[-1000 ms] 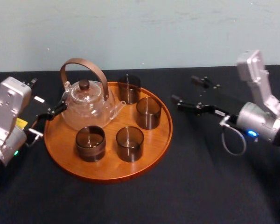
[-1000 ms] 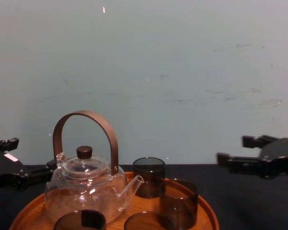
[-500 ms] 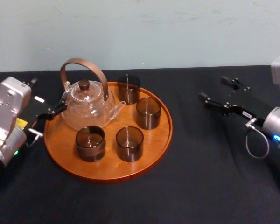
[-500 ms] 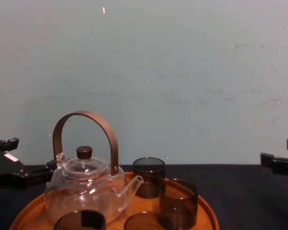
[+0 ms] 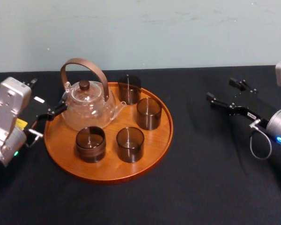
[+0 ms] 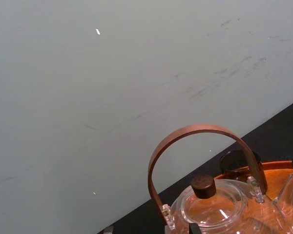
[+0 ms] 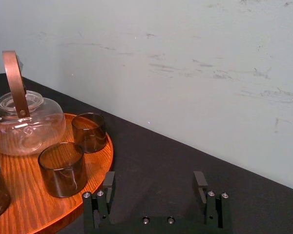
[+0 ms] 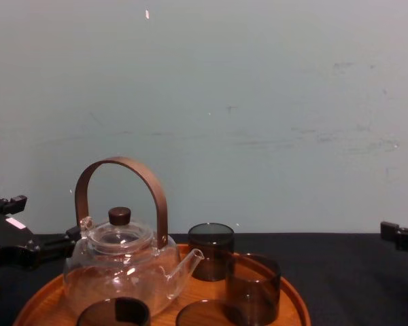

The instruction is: Pick up the glass from the table and place it on the tray.

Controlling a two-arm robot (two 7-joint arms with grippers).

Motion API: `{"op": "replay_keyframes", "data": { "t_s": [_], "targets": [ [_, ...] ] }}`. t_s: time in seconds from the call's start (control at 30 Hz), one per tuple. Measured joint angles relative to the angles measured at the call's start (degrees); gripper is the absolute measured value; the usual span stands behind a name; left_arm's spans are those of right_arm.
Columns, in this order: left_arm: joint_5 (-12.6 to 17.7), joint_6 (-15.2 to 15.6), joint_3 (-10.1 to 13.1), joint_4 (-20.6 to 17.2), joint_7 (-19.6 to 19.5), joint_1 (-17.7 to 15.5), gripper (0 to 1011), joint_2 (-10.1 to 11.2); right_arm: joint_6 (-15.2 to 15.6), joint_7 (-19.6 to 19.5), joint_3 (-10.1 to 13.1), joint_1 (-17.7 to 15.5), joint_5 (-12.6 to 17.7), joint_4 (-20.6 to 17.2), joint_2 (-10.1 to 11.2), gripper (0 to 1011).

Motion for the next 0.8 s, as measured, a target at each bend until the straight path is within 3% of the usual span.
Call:
{"op": "replay_keyframes", "data": {
  "t_s": [0.8],
  "targets": [
    [0.00,0.00,0.00,0.00,0.00,0.00,1001,0.00,-0.01,0.37,-0.14,-0.03,0.12,-0.33,0.20,1002]
  ]
}}
